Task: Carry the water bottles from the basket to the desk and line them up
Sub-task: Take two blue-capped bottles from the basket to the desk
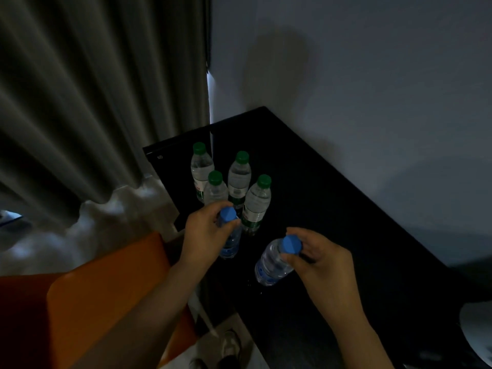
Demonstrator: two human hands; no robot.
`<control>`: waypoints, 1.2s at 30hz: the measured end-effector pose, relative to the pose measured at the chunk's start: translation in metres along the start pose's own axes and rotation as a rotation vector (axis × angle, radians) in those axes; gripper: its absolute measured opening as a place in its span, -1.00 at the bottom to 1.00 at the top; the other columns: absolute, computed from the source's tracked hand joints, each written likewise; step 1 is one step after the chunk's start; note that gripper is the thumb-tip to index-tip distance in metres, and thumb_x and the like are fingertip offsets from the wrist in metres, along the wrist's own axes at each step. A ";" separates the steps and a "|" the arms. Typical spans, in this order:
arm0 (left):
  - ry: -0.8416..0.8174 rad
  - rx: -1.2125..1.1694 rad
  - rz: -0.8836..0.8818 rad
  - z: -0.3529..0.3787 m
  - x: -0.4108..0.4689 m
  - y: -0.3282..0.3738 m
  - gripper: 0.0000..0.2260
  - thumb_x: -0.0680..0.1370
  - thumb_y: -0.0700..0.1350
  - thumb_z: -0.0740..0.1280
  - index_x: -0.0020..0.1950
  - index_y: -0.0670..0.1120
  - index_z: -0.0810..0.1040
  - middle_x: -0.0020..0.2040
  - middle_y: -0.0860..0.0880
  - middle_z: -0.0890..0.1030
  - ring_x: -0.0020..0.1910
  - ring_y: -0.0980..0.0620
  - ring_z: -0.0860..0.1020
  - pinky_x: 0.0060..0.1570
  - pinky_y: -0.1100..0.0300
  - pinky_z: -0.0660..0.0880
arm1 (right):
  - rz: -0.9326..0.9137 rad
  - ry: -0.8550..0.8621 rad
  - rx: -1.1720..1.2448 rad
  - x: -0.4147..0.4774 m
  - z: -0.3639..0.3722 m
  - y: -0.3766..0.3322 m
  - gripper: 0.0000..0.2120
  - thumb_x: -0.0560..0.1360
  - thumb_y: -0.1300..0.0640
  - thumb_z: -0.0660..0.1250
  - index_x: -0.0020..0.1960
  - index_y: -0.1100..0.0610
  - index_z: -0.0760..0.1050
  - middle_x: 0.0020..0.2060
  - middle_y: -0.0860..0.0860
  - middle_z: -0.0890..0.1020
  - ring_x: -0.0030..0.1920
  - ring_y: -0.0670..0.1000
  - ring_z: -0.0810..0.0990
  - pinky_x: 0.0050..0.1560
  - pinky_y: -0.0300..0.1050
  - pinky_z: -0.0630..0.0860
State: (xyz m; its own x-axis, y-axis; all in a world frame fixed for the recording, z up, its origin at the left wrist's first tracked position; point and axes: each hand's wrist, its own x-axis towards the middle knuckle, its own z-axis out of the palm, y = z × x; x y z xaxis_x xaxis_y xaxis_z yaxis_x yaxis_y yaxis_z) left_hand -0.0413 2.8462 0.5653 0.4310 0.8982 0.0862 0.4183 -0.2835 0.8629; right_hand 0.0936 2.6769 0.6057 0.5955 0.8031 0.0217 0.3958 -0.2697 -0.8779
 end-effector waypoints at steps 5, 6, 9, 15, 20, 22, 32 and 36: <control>0.006 0.004 -0.003 0.010 0.011 -0.011 -0.70 0.41 -0.16 0.50 0.13 -0.10 0.61 -0.01 -0.03 0.65 -0.08 0.13 0.57 -0.17 0.60 0.37 | 0.019 0.009 0.003 0.012 0.005 0.008 -0.48 0.38 0.29 0.50 0.07 -0.29 0.51 0.00 -0.31 0.62 0.05 -0.27 0.61 0.05 -0.41 0.53; 0.010 0.001 0.002 0.011 0.012 -0.012 -0.70 0.41 -0.17 0.50 0.13 -0.10 0.61 -0.02 -0.02 0.65 -0.09 0.14 0.57 -0.16 0.61 0.37 | 0.024 0.010 -0.002 0.013 0.006 0.009 -0.50 0.38 0.29 0.50 0.08 -0.26 0.53 0.00 -0.28 0.63 0.05 -0.27 0.61 0.06 -0.38 0.54; 0.011 -0.032 0.012 0.016 0.014 -0.014 -0.71 0.42 -0.17 0.49 0.13 -0.10 0.61 -0.04 0.04 0.64 -0.07 0.15 0.58 -0.12 0.59 0.40 | 0.025 0.010 -0.031 0.017 0.008 0.012 -0.54 0.37 0.27 0.51 0.13 -0.16 0.56 0.01 -0.24 0.64 0.04 -0.26 0.62 0.07 -0.36 0.55; -0.030 -0.036 0.037 0.019 0.019 -0.013 -0.71 0.42 -0.17 0.49 0.13 -0.11 0.61 -0.04 0.06 0.61 -0.11 0.20 0.54 -0.13 0.63 0.36 | 0.033 0.001 -0.046 0.024 0.011 0.019 -0.58 0.38 0.25 0.51 0.16 -0.09 0.58 0.03 -0.19 0.66 0.04 -0.27 0.61 0.05 -0.38 0.55; -0.061 -0.015 0.065 0.019 0.016 -0.011 -0.75 0.43 -0.16 0.48 0.10 -0.09 0.59 -0.04 0.10 0.60 -0.06 0.23 0.53 -0.11 0.60 0.37 | 0.024 -0.015 -0.048 0.036 0.017 0.028 -0.58 0.38 0.26 0.50 0.18 -0.04 0.59 -0.01 -0.24 0.64 0.02 -0.32 0.60 -0.01 -0.48 0.51; -0.063 0.010 0.069 0.019 0.016 -0.012 -0.77 0.44 -0.16 0.47 0.08 -0.08 0.59 -0.04 0.07 0.61 -0.07 0.21 0.53 -0.13 0.59 0.36 | 0.012 -0.024 -0.074 0.043 0.020 0.032 -0.59 0.38 0.26 0.49 0.18 -0.04 0.58 -0.03 -0.28 0.61 0.01 -0.36 0.58 -0.03 -0.53 0.47; -0.068 0.042 0.083 0.017 0.020 -0.016 -0.77 0.45 -0.15 0.46 0.08 -0.09 0.59 -0.10 0.05 0.59 -0.17 0.21 0.50 -0.19 0.60 0.33 | -0.020 -0.013 -0.106 0.073 0.032 0.043 -0.59 0.40 0.28 0.49 0.22 0.07 0.57 0.05 -0.04 0.66 0.02 -0.12 0.64 0.06 -0.20 0.58; -0.072 0.036 0.099 0.018 0.021 -0.018 -0.78 0.44 -0.15 0.46 0.07 -0.10 0.59 -0.10 0.04 0.60 -0.13 0.19 0.51 -0.17 0.59 0.34 | -0.018 -0.015 -0.120 0.080 0.034 0.042 -0.57 0.38 0.29 0.50 0.22 0.08 0.57 0.00 -0.13 0.62 -0.01 -0.17 0.63 0.01 -0.38 0.53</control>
State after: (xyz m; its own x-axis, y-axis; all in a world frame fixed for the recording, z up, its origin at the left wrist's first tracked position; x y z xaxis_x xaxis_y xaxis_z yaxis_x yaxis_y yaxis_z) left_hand -0.0248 2.8638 0.5428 0.5274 0.8392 0.1326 0.3987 -0.3823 0.8336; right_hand 0.1339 2.7477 0.5541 0.5772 0.8161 0.0287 0.4876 -0.3162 -0.8138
